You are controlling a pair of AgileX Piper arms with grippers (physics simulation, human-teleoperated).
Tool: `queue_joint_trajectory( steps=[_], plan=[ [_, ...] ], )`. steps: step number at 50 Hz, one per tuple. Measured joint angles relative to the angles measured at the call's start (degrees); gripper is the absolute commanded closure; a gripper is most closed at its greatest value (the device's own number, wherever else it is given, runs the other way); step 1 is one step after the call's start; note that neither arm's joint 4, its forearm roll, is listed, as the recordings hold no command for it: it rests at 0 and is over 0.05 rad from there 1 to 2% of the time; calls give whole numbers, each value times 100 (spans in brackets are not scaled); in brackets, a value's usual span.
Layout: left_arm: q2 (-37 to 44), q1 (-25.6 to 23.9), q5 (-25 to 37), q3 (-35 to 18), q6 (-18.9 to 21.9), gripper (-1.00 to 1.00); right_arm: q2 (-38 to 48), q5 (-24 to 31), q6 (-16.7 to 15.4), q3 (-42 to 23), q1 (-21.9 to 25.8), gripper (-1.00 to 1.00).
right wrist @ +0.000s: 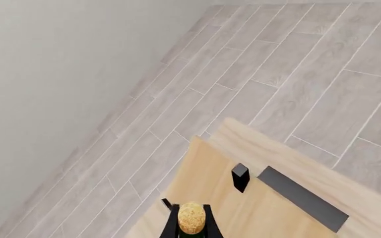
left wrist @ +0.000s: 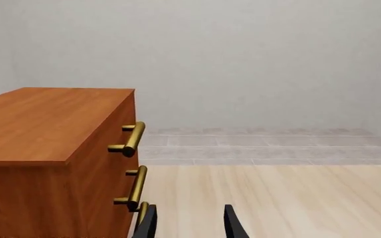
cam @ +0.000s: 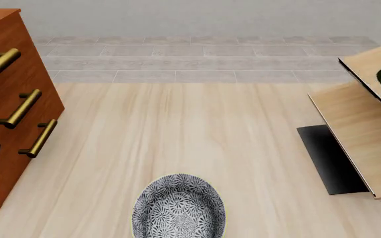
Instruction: Put the wine bottle on the wine rack.
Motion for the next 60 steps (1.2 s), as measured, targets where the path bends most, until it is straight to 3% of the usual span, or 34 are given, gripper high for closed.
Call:
queue_joint_trajectory(
  steps=[15, 60],
  plan=[
    [0, -7, -36, 29, 5, -100, 26, 47, -118, -100, -382, 100],
    [0, -35, 40, -27, 48, -100, 6, -709, -301, 789, -847, 100]
  ],
)
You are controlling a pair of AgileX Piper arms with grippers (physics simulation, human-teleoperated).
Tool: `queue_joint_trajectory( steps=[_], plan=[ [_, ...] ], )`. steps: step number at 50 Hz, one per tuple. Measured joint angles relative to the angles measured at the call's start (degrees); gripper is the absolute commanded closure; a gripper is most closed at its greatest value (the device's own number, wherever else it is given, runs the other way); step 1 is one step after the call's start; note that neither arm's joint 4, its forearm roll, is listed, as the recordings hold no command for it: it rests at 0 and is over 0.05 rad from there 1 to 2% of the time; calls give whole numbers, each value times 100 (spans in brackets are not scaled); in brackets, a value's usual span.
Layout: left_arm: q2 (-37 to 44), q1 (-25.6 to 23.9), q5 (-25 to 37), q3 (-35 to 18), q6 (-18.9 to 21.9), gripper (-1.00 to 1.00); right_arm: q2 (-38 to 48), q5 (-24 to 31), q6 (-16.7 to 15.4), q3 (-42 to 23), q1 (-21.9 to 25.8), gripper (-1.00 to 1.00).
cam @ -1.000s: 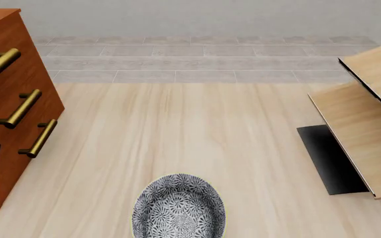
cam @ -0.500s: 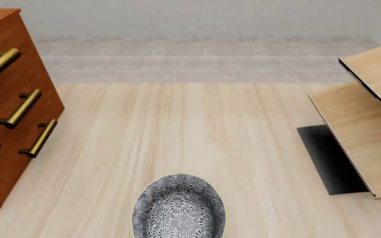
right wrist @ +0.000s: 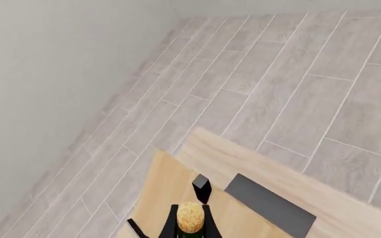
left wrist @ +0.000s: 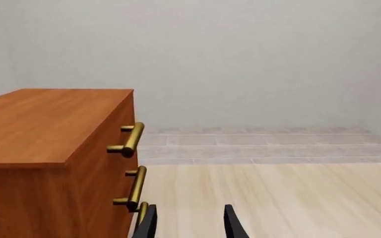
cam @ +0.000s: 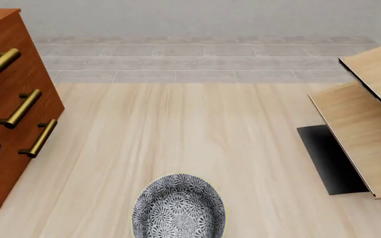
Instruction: Put the wine bottle on the wine rack.
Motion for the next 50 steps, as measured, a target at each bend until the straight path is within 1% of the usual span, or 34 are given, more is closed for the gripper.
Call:
queue_joint_trajectory(
  steps=[19, 50],
  plan=[
    [0, 14, 84, -71, 10, -100, 61, -360, -72, 172, -149, 100],
    [0, 35, 38, -12, 30, -100, 572, -876, -212, 273, -541, 100]
  ],
)
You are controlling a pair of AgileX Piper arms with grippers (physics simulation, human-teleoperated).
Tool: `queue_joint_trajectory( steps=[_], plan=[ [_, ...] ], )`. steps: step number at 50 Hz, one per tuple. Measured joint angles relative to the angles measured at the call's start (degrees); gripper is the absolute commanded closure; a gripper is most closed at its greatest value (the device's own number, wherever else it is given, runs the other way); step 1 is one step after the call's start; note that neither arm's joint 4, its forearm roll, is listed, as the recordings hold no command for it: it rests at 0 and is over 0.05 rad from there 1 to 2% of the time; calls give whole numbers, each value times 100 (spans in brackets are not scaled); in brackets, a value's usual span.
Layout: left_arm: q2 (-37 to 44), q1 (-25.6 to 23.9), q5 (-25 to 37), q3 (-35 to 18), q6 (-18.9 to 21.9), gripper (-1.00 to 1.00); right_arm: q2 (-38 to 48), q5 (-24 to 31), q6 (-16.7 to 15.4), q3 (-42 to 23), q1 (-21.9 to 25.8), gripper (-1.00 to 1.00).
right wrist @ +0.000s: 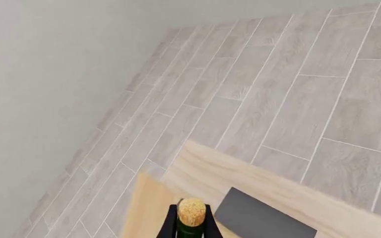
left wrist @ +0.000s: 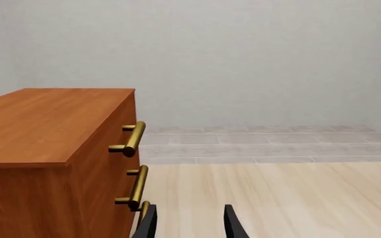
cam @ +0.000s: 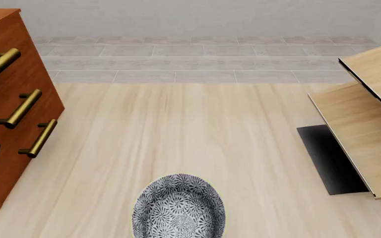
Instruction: Put the wine bottle on the wine rack.
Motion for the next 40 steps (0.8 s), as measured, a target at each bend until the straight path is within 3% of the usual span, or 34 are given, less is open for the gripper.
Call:
queue_joint_trajectory(
  steps=[40],
  plan=[
    [0, 78, -173, 178, 16, -100, 532, -320, -133, 226, -84, 100]
  ],
)
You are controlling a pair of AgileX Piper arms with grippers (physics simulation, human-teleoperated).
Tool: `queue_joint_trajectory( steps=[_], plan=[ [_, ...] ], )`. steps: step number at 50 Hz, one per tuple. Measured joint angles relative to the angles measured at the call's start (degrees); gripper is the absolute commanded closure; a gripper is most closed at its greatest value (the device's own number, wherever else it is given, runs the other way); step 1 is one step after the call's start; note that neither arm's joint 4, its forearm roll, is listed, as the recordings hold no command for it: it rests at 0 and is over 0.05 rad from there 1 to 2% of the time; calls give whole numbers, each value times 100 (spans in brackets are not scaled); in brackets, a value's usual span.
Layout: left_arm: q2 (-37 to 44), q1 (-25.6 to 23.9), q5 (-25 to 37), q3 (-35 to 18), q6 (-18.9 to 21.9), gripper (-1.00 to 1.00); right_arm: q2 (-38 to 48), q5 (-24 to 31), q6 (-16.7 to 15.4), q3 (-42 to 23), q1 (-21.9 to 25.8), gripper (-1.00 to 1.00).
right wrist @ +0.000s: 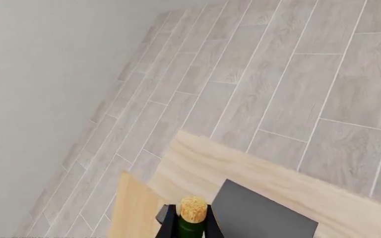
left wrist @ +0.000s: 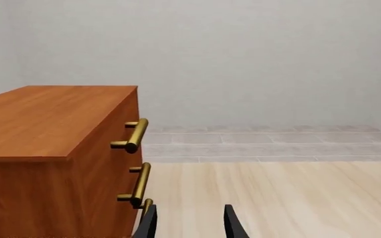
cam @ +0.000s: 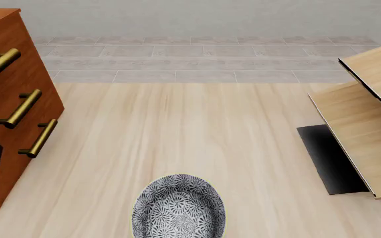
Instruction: Put the wine bottle on the wine rack.
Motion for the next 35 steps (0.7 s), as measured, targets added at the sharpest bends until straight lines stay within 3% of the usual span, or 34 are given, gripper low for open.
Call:
queue_joint_trajectory(
  steps=[35],
  plan=[
    [0, 89, 95, -85, -42, -100, 137, -187, -78, 82, -45, 100]
  ],
)
